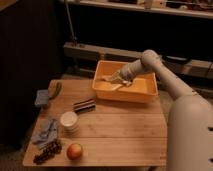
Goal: Place fork in tray
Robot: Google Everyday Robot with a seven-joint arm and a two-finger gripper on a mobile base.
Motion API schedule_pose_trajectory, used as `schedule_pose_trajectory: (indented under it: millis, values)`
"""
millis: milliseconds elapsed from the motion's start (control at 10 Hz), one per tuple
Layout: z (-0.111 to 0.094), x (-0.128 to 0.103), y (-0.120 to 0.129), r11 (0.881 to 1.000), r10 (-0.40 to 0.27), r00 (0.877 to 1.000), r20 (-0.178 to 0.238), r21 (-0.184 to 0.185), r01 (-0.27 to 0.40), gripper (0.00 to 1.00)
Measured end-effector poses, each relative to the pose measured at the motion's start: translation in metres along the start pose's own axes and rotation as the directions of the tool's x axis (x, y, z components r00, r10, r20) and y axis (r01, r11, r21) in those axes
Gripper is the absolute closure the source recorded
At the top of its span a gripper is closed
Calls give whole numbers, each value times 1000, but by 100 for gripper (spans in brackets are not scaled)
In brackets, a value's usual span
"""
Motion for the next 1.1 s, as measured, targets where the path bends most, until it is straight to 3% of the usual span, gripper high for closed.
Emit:
schedule_pose_trajectory:
  millis: [400,600,800,1100]
  values:
    - [-3,1,-2,1000,-14,1000,14,9,13,100]
    - [-24,-2,-23,997,-65,993,94,52,60,100]
    - [-30,-5,-46,993,-100,986,136,70,91,100]
    - [-31,-1,-57,989,-130,985,113,81,121,99]
